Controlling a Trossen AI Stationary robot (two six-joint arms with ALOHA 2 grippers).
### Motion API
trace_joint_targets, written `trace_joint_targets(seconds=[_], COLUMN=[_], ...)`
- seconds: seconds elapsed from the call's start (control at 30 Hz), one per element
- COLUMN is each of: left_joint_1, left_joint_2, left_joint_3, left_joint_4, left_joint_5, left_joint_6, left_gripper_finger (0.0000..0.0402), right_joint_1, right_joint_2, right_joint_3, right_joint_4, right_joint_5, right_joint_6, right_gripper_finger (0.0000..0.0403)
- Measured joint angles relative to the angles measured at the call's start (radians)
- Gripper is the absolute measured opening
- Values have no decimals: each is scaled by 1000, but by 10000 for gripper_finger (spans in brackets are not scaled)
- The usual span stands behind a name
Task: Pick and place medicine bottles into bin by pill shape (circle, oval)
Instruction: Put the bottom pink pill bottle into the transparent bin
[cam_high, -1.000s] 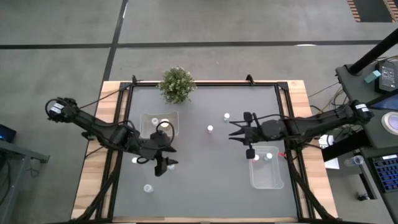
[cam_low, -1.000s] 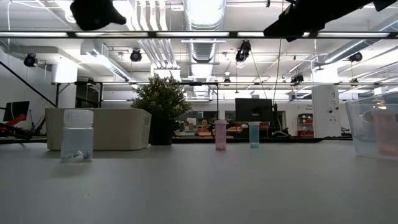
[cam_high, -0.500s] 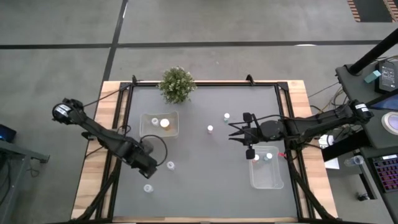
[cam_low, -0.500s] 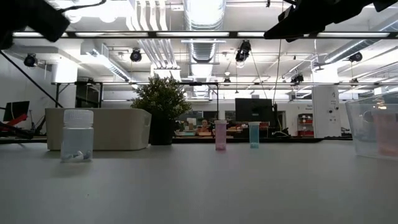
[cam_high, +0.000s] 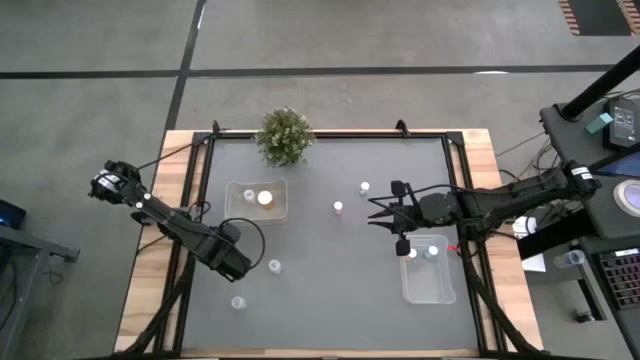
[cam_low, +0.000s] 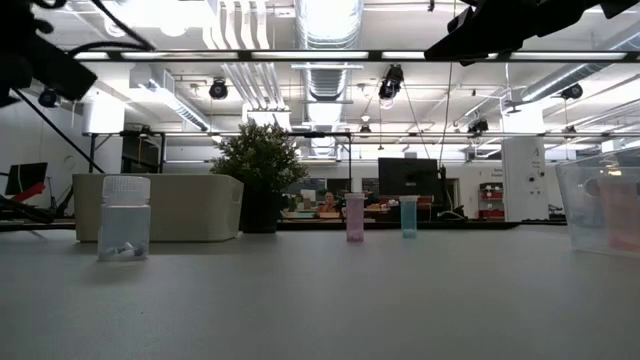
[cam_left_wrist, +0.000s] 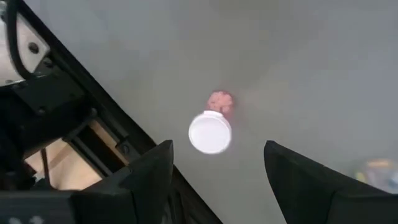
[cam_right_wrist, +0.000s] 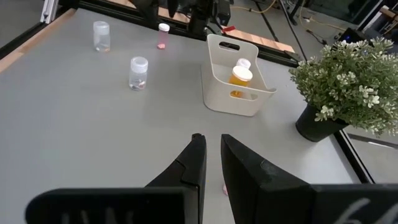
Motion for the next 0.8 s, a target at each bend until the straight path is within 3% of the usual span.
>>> trace_joint_targets(seconds=[0.5, 0.8], left_joint_1=[0, 0], left_joint_2=[-11, -11], left_joint_3=[-133, -129], left_joint_4=[141, 158], left_joint_5=[-4, -5], left_joint_6=[-1, -1], left_gripper_finger=[229, 158], right_joint_1=[0, 0], right_joint_2=[0, 0], right_joint_3=[0, 0], right_joint_4=[0, 0], right_joint_5=[0, 0], right_joint_6=[1, 3], right_gripper_finger=[38, 38])
